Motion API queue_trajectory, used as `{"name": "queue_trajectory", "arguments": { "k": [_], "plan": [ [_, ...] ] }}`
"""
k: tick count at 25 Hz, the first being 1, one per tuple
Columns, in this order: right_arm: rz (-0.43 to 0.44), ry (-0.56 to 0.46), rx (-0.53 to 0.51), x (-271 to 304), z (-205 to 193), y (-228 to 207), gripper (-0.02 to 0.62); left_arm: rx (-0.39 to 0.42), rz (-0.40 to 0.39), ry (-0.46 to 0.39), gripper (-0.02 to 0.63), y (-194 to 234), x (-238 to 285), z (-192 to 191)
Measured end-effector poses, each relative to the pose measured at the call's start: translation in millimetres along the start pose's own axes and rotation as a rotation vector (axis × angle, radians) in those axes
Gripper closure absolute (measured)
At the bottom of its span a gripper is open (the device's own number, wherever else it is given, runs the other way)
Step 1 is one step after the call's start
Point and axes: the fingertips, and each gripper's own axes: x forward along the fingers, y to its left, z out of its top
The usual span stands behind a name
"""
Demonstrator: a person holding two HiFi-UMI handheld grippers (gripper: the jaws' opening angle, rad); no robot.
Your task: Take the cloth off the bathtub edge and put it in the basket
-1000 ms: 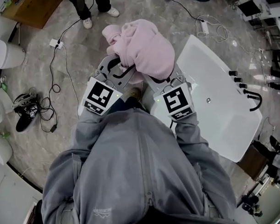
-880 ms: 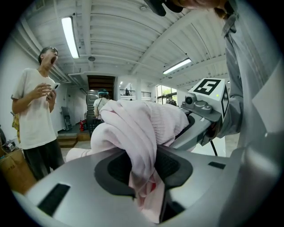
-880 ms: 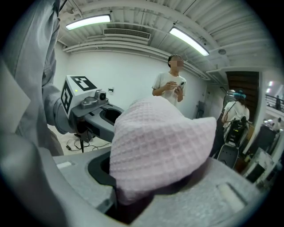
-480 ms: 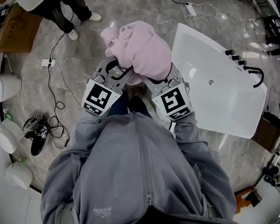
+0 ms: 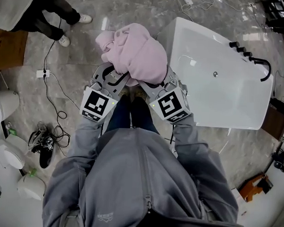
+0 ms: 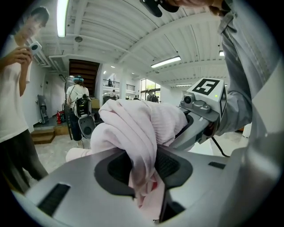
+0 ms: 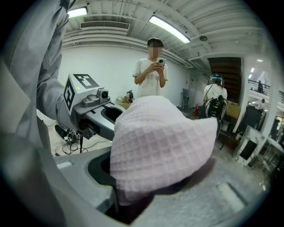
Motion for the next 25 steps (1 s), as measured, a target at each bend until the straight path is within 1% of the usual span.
{"name": "queue_trajectory", "arguments": {
  "k": [4,8,11,18,25],
  "plan": [
    [0.017,0.021,0.015,23.8,-24.1,-14.6,0.416,-0.015,-0.023,0.027,0.476,14.0,24.6,-24.3],
    [0.038,0.047,0.052,45.0,-52.8,-24.0,0.416,-0.031,-0.045,0.066,0.476,22.5,47.0,-52.1],
    [0.044,0.058,0.05,60.3,-70.9,-29.6,0.416,-0.041,-0.061,0.092,0.476,27.6,61.4,-73.2],
    [0.079,0.097,0.101,106.0,-129.8,-29.1,0.416,-0.076,-0.096,0.159,0.476,38.1,90.8,-140.9],
    [0.125,0.156,0.177,139.6,-188.5,-18.1,0.416,-0.113,-0.13,0.27,0.476,33.2,112.6,-208.5]
  ]
}}
